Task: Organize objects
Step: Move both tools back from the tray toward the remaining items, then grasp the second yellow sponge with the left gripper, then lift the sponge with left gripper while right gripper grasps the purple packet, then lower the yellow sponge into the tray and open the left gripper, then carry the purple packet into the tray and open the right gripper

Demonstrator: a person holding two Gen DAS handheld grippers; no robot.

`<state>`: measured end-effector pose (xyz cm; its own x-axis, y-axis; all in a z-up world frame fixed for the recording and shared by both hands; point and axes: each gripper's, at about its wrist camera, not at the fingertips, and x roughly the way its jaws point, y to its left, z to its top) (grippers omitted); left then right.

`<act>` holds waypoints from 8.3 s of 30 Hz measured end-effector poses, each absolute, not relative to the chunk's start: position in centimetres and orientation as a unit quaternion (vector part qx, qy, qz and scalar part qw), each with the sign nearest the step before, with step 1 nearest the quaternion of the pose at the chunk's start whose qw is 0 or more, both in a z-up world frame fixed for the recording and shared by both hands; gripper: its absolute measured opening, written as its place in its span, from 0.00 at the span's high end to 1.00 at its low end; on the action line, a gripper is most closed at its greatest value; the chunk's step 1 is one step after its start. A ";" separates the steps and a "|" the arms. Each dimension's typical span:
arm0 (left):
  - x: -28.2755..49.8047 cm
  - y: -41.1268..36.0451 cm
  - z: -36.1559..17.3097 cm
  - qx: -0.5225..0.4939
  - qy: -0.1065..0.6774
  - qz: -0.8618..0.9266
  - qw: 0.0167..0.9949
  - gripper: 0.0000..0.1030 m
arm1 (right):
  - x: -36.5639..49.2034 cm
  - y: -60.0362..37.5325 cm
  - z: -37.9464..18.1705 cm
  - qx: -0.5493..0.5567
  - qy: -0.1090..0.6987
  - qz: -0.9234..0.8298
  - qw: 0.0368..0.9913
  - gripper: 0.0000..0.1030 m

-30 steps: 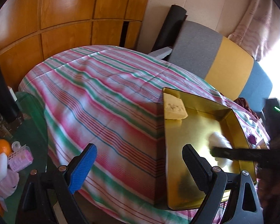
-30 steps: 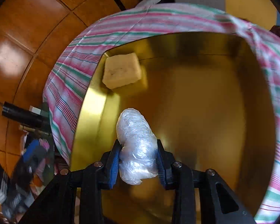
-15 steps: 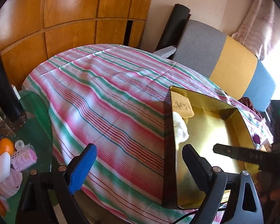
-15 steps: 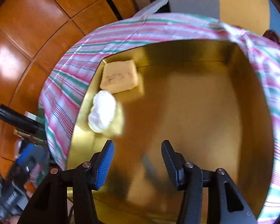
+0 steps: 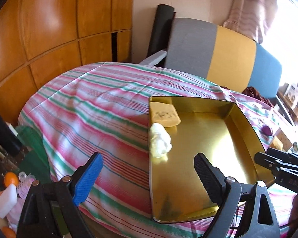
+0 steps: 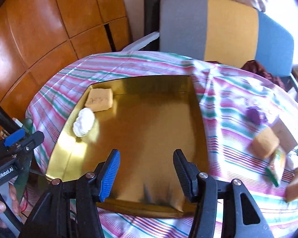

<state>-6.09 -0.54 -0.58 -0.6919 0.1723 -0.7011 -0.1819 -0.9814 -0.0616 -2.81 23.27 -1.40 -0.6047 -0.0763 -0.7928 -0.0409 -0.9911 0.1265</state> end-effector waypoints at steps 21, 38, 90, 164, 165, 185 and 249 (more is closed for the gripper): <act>-4.5 9.2 0.3 -0.373 0.085 0.904 0.193 0.09 | 3.2 37.6 -0.5 0.432 -0.075 -0.889 -0.129 0.45; -3.7 17.2 0.5 -0.376 0.124 0.875 0.277 0.09 | 13.8 57.1 -2.1 0.343 -0.275 -0.815 -0.376 0.30; -7.7 41.6 -7.5 -0.480 0.128 0.741 0.453 0.50 | 19.2 64.1 -8.8 0.329 -0.521 -0.688 -0.383 0.26; -9.4 10.3 -1.2 -0.446 -0.030 0.851 0.277 0.49 | 18.3 62.7 -7.7 0.392 -0.411 -0.709 -0.418 0.58; -10.0 8.9 -1.5 -0.449 -0.034 0.854 0.258 0.49 | 18.3 62.5 -7.5 0.391 -0.405 -0.712 -0.420 0.58; -14.7 6.7 -7.6 -0.483 0.033 0.863 0.146 0.43 | 16.7 62.0 -5.4 0.372 -0.358 -0.748 -0.417 0.58; -7.5 -3.9 -2.3 -0.404 -0.051 0.909 0.093 0.16 | -5.4 16.6 -3.3 0.465 -0.060 -0.875 0.121 0.48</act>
<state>-7.45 -3.94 -2.31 -0.6567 0.2096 -0.7244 -0.1267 -0.9776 -0.1679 -5.43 16.60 -3.32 -0.5389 -0.2680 -0.7986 0.1566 -0.9634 0.2176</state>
